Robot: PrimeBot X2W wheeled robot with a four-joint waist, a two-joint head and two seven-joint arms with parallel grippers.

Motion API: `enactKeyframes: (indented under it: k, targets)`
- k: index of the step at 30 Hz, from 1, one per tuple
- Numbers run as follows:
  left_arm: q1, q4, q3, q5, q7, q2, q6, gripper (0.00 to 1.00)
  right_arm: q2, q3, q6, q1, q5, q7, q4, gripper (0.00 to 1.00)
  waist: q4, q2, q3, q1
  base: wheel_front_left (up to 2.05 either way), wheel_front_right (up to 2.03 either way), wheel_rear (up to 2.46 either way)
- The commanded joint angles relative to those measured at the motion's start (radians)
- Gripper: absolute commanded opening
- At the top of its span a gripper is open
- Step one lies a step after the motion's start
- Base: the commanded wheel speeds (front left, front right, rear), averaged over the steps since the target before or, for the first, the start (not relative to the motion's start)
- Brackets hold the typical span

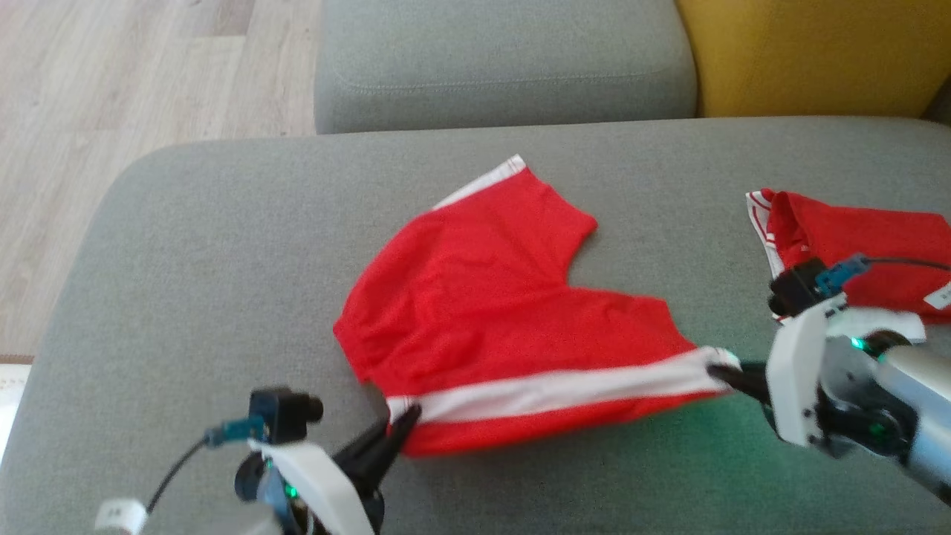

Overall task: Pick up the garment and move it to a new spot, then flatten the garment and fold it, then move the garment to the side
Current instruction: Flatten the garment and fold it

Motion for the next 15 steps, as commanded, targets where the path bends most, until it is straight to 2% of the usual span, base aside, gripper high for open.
enactKeyframes:
  k: [1,3,8,15]
  targets:
    - [-0.015,-0.050,0.028,-0.008,-0.006,0.042,0.014,0.00,-0.061,-0.010,-0.001,0.017,0.030,0.042,-0.032,0.00,0.000,-0.0001,-0.005,0.0001,0.00,0.00,0.00]
    - [0.012,-0.085,0.016,-0.013,0.004,0.052,0.026,0.00,-0.094,-0.006,-0.001,0.032,0.051,0.088,-0.062,0.00,0.001,-0.0001,-0.009,0.0001,0.00,0.00,0.00]
    - [0.043,-0.148,0.005,-0.009,0.009,0.074,0.049,0.00,-0.142,-0.021,-0.001,0.033,0.066,0.108,-0.115,0.00,0.009,-0.0001,-0.012,0.0001,0.00,0.00,0.00]
    - [0.015,-0.236,0.076,-0.016,-0.002,0.088,0.086,0.00,-0.125,-0.094,-0.001,-0.029,0.068,0.071,-0.145,0.00,0.038,-0.0001,-0.006,0.0001,0.00,0.00,0.00]
